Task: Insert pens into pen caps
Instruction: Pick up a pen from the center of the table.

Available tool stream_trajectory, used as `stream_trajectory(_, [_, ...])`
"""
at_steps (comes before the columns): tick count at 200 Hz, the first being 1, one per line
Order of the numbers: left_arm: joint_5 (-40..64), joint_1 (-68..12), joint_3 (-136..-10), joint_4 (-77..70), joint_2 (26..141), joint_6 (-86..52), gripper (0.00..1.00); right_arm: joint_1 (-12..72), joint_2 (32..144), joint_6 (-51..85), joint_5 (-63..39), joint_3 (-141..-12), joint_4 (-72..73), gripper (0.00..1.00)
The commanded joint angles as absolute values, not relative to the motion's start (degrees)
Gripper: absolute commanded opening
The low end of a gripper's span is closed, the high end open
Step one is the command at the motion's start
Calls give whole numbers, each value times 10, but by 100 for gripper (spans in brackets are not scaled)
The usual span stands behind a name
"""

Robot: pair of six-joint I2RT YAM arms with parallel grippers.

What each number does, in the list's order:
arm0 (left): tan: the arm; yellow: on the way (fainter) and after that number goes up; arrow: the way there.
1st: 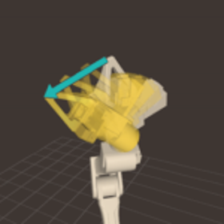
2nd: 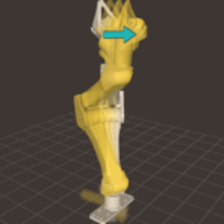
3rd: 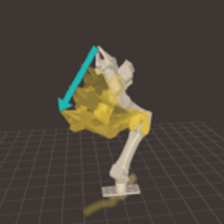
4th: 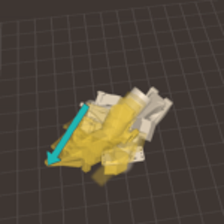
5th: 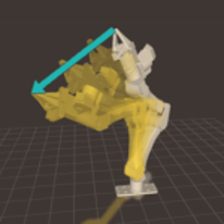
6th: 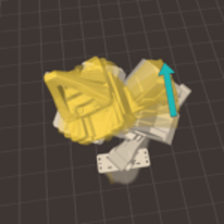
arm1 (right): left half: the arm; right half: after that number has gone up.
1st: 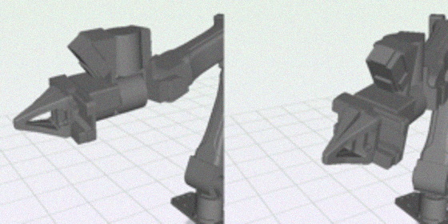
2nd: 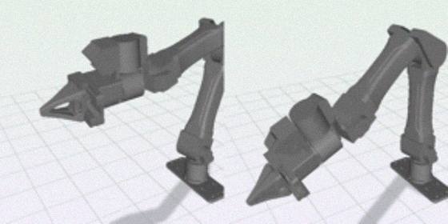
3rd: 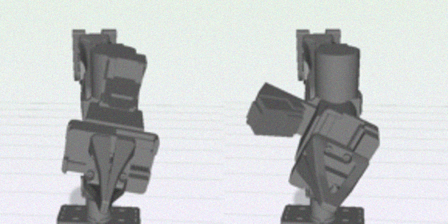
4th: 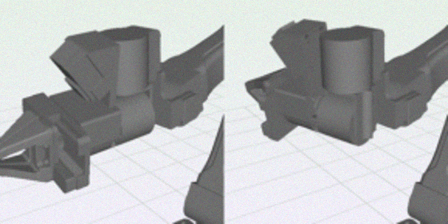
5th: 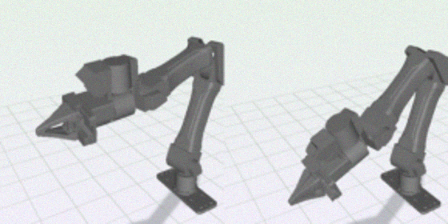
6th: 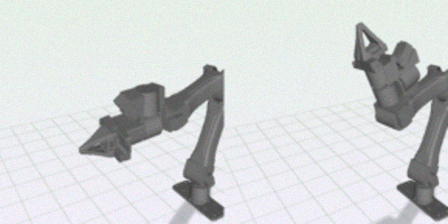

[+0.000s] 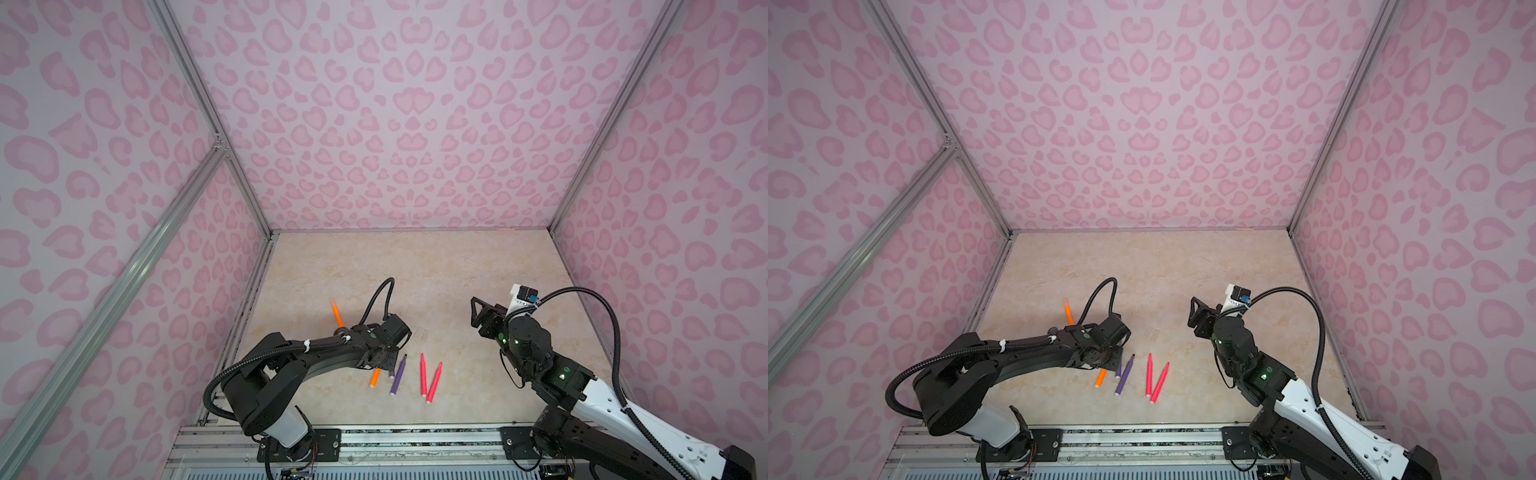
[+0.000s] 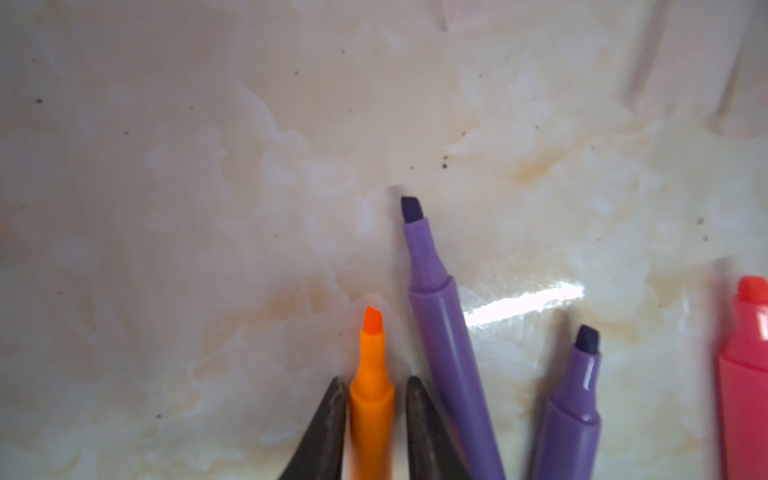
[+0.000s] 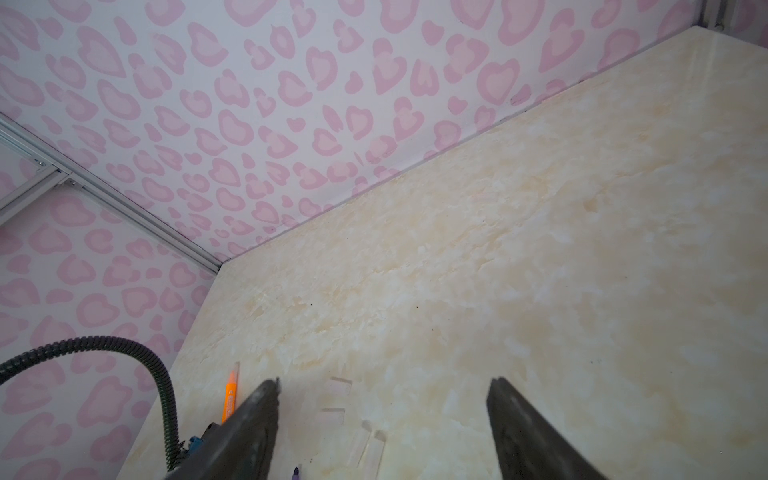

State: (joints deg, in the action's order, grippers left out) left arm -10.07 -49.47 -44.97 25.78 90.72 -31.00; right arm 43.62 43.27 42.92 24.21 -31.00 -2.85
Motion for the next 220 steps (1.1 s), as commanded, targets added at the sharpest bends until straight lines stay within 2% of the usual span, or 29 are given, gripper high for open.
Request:
stream_trajectory(1, [-63,-496,-441,350,918,-311,26,437,433,431,247,-307,-25,80])
stream_trajectory(103, [-62,-498,-440,358,909,-316,23,436,432,429,247,-308,-25,80])
stream_trajectory(145, [-67,-499,-443,356,921,-312,24,437,432,429,246,-307,-25,80])
stream_trajectory(220, [-57,-499,-443,349,932,-310,17,437,427,429,248,-306,-27,80])
